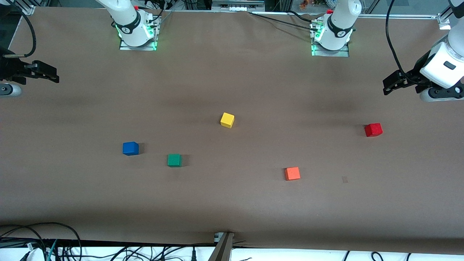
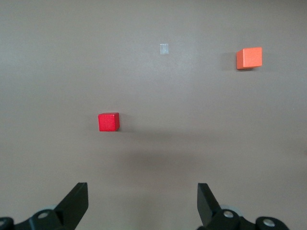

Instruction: Pass red block to right arm, stack on blue

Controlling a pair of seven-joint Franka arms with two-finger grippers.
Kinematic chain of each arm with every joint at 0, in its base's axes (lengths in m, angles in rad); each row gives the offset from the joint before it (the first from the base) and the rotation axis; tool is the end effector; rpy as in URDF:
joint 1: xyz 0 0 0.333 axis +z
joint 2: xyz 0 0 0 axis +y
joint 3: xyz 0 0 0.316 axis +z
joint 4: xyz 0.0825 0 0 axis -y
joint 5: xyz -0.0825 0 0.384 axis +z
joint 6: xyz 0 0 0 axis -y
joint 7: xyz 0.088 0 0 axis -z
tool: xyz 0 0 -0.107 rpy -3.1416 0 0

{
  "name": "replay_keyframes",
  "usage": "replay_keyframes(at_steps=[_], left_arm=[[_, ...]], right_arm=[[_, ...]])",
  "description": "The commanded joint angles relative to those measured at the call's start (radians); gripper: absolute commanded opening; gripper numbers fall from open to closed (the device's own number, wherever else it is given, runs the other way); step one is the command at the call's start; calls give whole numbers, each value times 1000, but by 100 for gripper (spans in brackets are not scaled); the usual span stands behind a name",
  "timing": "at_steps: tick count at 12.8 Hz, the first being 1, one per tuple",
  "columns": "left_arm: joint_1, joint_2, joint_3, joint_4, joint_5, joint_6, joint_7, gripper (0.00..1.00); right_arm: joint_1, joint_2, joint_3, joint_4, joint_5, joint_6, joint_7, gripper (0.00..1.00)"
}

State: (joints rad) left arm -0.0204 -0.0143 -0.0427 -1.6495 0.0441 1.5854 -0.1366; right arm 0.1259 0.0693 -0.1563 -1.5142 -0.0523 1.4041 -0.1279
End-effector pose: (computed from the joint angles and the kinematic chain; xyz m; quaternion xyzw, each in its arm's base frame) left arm 0.5483 -0.0301 0.5966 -0.9988 -0.0359 0.0225 0.0247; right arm 0.5561 -0.0201 0.5998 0.9945 0.0462 -0.0913 0.0243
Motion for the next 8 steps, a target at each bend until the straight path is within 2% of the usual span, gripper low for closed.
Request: replay_keyframes(at_steps=[1,4,8], left_arm=[[-7,26,7,27,-21,-18,17,100],[-7,49,6,59,-21,-41,20,100],[5,74,17,51,-18,-67,41,100]], right_arm=[[0,10,-2,25,-9,-7,-13,100],[0,10,-2,25,-9,-7,-13,100],[-2,14,-2,26,-8,-7,-13,100]])
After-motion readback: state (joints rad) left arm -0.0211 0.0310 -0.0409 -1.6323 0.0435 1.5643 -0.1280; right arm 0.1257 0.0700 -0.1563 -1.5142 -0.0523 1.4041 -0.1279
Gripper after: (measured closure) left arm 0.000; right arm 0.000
